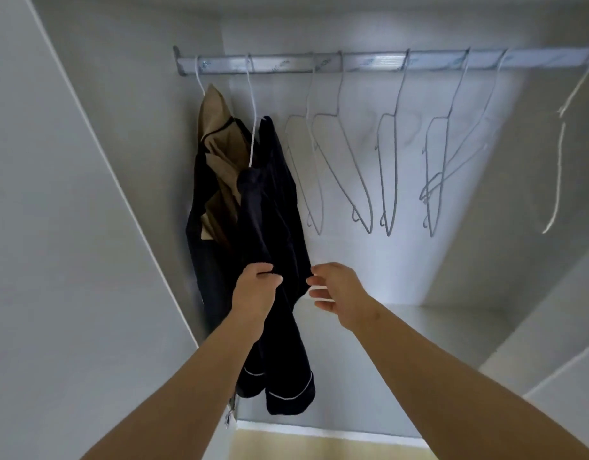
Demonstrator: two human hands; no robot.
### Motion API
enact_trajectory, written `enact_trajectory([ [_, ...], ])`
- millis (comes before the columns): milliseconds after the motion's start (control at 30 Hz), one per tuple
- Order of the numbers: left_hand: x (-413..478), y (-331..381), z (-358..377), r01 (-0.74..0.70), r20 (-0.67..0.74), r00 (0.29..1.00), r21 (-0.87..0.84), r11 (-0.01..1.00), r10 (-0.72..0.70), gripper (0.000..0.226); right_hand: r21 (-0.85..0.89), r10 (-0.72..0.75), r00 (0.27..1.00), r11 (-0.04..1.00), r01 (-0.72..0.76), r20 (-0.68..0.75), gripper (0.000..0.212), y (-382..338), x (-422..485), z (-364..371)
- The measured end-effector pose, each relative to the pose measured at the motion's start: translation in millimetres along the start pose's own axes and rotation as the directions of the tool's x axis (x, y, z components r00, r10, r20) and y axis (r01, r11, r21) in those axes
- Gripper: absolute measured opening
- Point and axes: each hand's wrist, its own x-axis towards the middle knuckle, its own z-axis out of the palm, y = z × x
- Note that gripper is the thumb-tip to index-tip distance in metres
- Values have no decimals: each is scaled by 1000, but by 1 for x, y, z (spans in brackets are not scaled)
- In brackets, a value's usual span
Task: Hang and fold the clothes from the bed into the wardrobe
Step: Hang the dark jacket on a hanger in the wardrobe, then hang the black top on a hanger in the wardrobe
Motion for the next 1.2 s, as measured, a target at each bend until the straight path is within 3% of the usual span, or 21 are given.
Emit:
enact_trajectory([
  [100, -31, -20, 5, 83, 191, 978, 20, 996, -86, 13, 64, 24, 995, 998, -18, -100, 9, 43, -25, -1],
  [200, -64, -50, 7, 152, 329, 929, 69, 986, -167, 11, 171, 109, 967, 983, -69, -232, 6, 95, -59, -6],
  [367, -134, -108, 21, 263, 533, 743, 324, 909, -405, 22, 425, 326, 848, 895, -136, -417, 9, 196, -138, -18],
  [500, -214, -138, 33, 119, 661, 612, 466, 877, -434, 12, 580, 463, 702, 810, -88, -541, 9, 269, -223, -28],
  [733, -387, -181, 46, -252, 861, 347, 468, 847, -372, 15, 677, 542, 453, 703, 216, -708, 8, 366, -398, -42],
  [833, -479, -217, 31, -352, 906, 185, 424, 835, -382, 12, 685, 593, 344, 648, 332, -728, 8, 416, -491, -30],
  [1000, -648, -288, -20, -531, 873, -84, 369, 763, -481, 15, 667, 720, 113, 555, 497, -684, 10, 514, -663, 20],
  [1100, -741, -322, -58, -574, 831, -193, 336, 747, -522, 18, 648, 791, 1, 501, 573, -612, 10, 568, -751, 54],
  [1200, -813, -346, -96, -616, 760, -292, 315, 722, -581, 17, 604, 835, -66, 448, 659, -547, 11, 604, -818, 80],
])
